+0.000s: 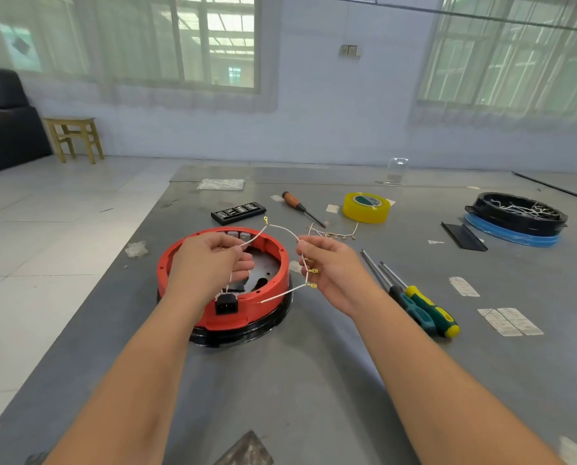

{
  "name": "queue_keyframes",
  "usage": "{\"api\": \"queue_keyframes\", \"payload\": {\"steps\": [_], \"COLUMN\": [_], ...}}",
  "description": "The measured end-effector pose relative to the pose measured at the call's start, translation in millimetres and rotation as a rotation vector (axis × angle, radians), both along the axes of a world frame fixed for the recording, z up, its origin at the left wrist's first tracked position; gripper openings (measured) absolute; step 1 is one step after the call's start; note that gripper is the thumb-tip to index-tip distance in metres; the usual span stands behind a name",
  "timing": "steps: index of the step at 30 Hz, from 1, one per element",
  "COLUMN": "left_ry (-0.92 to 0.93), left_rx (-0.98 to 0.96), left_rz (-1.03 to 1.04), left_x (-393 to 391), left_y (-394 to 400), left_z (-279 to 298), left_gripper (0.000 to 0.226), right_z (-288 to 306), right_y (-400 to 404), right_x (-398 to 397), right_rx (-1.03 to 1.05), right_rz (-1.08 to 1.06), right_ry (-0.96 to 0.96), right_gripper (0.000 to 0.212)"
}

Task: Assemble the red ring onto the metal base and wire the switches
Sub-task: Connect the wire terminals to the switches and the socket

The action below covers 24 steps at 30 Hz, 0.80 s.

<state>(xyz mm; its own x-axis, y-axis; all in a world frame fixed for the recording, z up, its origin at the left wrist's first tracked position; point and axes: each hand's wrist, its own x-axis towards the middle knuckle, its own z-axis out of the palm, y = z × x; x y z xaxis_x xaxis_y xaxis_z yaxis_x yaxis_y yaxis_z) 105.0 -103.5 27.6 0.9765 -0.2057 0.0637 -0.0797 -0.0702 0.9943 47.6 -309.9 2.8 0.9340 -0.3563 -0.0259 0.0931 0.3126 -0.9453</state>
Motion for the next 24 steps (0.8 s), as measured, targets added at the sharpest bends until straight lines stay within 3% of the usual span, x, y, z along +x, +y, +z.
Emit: {"api": "queue_keyframes", "payload": {"steps": [3,7,10,18,24], "left_ry": [-0.081,-0.367,-0.494,-0.651,-0.510], "left_rx": [0.155,0.479,0.619,0.644,0.533], "left_rz": [0.005,0.112,0.182,0.283,0.216], "left_x": [2,-1,-5,-6,-2], "left_y": [-1,-2,-3,-5,1], "left_z": [-4,-5,-2,-4,-5], "left_gripper": [0.015,0.020,0.017,0.020,0.019], "right_z": [-4,-5,-5,-5,-3], "right_y": [2,4,5,8,13], "right_x": [2,4,5,2,-1], "right_rx": [0.013,-0.067,-0.091,-0.109,-0.109], "right_rz": [-0.024,-0.050,-0.053,-0.044,-0.009], "right_ry": [-0.016,-0.008,-0.004,-0.021,-0.040], "right_gripper": [0.008,0.009,0.009,0.008,0.011]}}
